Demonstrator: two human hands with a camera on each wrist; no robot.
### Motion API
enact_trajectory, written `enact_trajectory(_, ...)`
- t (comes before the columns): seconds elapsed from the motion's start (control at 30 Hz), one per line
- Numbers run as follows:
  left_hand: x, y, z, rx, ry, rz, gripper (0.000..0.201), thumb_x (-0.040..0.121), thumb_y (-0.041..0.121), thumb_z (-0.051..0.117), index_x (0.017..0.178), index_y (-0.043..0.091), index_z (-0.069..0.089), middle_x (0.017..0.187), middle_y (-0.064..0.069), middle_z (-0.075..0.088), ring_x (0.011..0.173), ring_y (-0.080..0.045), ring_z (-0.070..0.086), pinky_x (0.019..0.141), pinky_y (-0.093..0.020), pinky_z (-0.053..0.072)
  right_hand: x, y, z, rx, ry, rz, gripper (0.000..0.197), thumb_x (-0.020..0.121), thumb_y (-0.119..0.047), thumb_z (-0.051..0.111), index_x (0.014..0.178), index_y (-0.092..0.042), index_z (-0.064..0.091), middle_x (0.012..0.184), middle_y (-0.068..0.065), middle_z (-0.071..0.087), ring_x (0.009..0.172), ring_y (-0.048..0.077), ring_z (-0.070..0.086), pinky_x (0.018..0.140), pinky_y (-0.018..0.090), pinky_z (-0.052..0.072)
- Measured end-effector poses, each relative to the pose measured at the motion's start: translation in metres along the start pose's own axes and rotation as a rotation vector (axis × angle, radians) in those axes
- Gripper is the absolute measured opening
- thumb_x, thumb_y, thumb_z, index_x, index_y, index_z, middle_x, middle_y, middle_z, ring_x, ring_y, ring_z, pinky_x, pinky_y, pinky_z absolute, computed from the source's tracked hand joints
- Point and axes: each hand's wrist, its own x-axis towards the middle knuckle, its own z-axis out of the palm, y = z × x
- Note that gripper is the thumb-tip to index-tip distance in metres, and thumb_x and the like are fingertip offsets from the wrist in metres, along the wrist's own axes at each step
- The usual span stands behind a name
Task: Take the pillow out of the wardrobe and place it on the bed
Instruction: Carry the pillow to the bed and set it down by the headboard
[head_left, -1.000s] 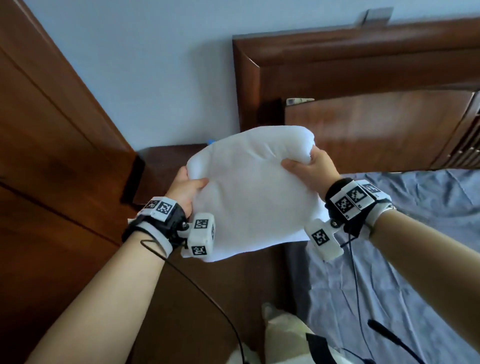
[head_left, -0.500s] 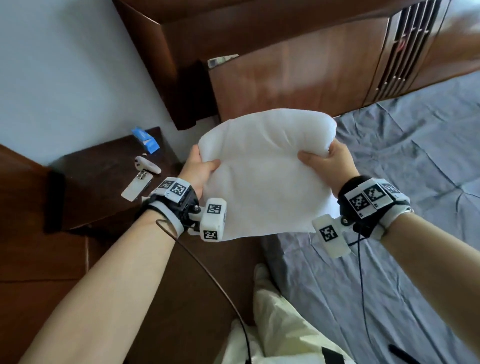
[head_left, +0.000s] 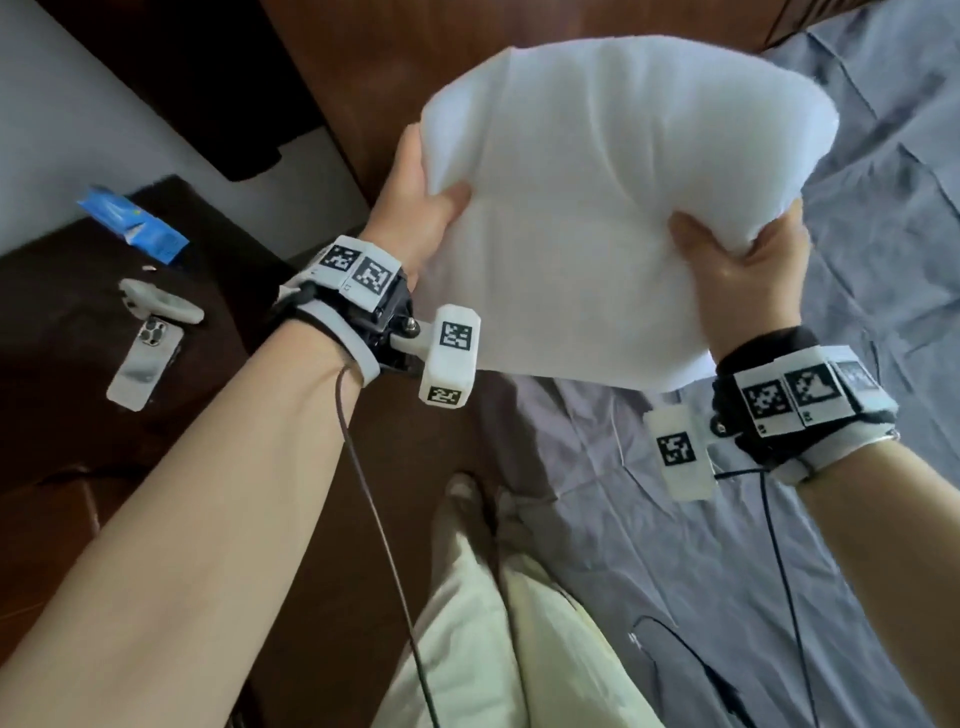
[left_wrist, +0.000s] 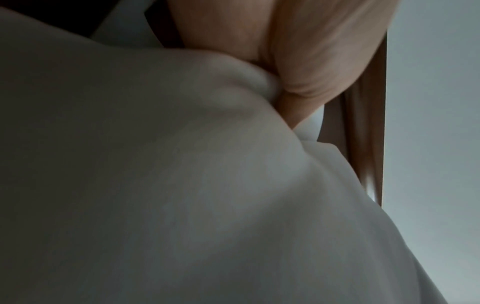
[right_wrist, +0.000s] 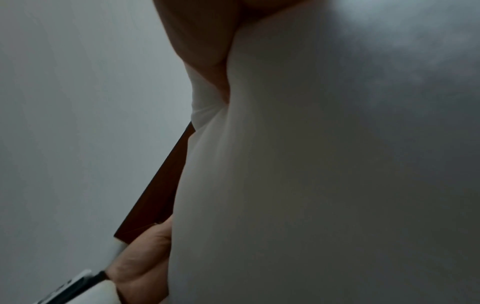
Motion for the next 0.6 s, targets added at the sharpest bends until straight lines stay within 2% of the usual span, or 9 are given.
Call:
enact_trajectory(0.1, 0.031, -0.017, 0.025, 0.038, -0.075, 0.025, 0.037, 0.084, 0.014, 0.058, 0.114, 0.031, 0.044, 0.119, -0.002, 0.063, 0.11, -0.022, 0.062, 0.098, -0.045, 0.051, 0.0, 0.037, 0.0, -0.013, 0.075, 0.041, 0.028, 0.073, -0.025, 0.075, 0.087, -0.039, 0.057, 0.125, 0.019, 0.061, 0.115, 0.027, 0.061, 0.101, 0.039, 0.05)
enact_trajectory(0.17, 0.048, -0.031, 0.042, 0.064, -0.119, 0.017, 0.043, 0.082, 0.014, 0.057, 0.121, 0.026, 0.044, 0.121, -0.003, 0.062, 0.112, -0.023, 0.061, 0.1, -0.045, 0.05, 0.001, 0.064, 0.003, -0.029, 0.089, 0.091, 0.025, 0.074, -0.025, 0.075, 0.095, -0.032, 0.063, 0.125, 0.018, 0.061, 0.114, 0.025, 0.06, 0.1, 0.039, 0.05)
enact_trajectory(0.23, 0.064, -0.052, 0.059, 0.12, -0.152, -0.025, 0.051, 0.079, 0.016, 0.058, 0.128, 0.024, 0.044, 0.122, -0.002, 0.061, 0.113, -0.024, 0.06, 0.101, -0.047, 0.049, 0.001, 0.098, 0.012, -0.068, 0.056, 0.18, 0.04, 0.074, -0.027, 0.074, 0.11, -0.012, 0.065, 0.124, 0.017, 0.062, 0.113, 0.027, 0.06, 0.099, 0.042, 0.05)
enact_trajectory(0.3, 0.081, -0.074, 0.075, 0.178, -0.2, -0.068, 0.055, 0.078, 0.016, 0.058, 0.13, 0.023, 0.044, 0.122, -0.001, 0.061, 0.114, -0.024, 0.059, 0.102, -0.047, 0.048, -0.002, 0.133, 0.024, -0.093, 0.013, 0.293, 0.049, 0.072, -0.031, 0.074, 0.113, -0.007, 0.064, 0.119, 0.014, 0.066, 0.11, 0.028, 0.063, 0.097, 0.045, 0.052)
enact_trajectory(0.37, 0.093, -0.093, 0.088, 0.28, -0.242, -0.101, 0.052, 0.081, 0.013, 0.056, 0.131, 0.019, 0.044, 0.121, -0.001, 0.059, 0.115, -0.025, 0.057, 0.103, -0.044, 0.046, -0.012, 0.169, 0.033, -0.098, -0.06, 0.431, 0.05, 0.072, -0.028, 0.078, 0.113, -0.003, 0.065, 0.112, 0.011, 0.07, 0.104, 0.026, 0.066, 0.093, 0.046, 0.055)
enact_trajectory(0.43, 0.102, -0.118, 0.094, 0.385, -0.251, -0.128, 0.048, 0.085, 0.011, 0.054, 0.132, 0.015, 0.042, 0.125, -0.007, 0.058, 0.113, -0.026, 0.056, 0.099, -0.038, 0.045, -0.027, 0.199, 0.042, -0.107, -0.188, 0.533, 0.049, 0.075, -0.021, 0.08, 0.117, -0.002, 0.064, 0.113, 0.01, 0.07, 0.101, 0.023, 0.065, 0.087, 0.039, 0.057)
enact_trajectory(0.5, 0.105, -0.148, 0.088, 0.427, -0.214, -0.175, 0.047, 0.086, 0.011, 0.053, 0.132, 0.014, 0.042, 0.127, -0.01, 0.057, 0.114, -0.028, 0.055, 0.098, -0.039, 0.045, -0.042, 0.217, 0.052, -0.102, -0.343, 0.612, 0.052, 0.075, -0.022, 0.08, 0.122, -0.006, 0.063, 0.116, 0.007, 0.07, 0.104, 0.018, 0.065, 0.087, 0.029, 0.055)
enact_trajectory(0.57, 0.104, -0.174, 0.079, 0.407, -0.172, -0.226, 0.049, 0.087, 0.017, 0.054, 0.135, 0.017, 0.042, 0.13, -0.007, 0.057, 0.117, -0.027, 0.055, 0.102, -0.04, 0.044, -0.05, 0.221, 0.061, -0.073, -0.446, 0.679, 0.051, 0.078, -0.026, 0.079, 0.122, -0.008, 0.062, 0.113, 0.003, 0.071, 0.103, 0.014, 0.068, 0.091, 0.027, 0.054)
enact_trajectory(0.6, 0.104, -0.182, 0.075, 0.387, -0.157, -0.242, 0.051, 0.087, 0.021, 0.055, 0.137, 0.019, 0.041, 0.131, -0.003, 0.057, 0.117, -0.024, 0.055, 0.104, -0.039, 0.044, -0.05, 0.22, 0.061, -0.052, -0.474, 0.703, 0.046, 0.08, -0.025, 0.076, 0.121, -0.01, 0.062, 0.107, -0.002, 0.072, 0.096, 0.007, 0.069, 0.084, 0.018, 0.054)
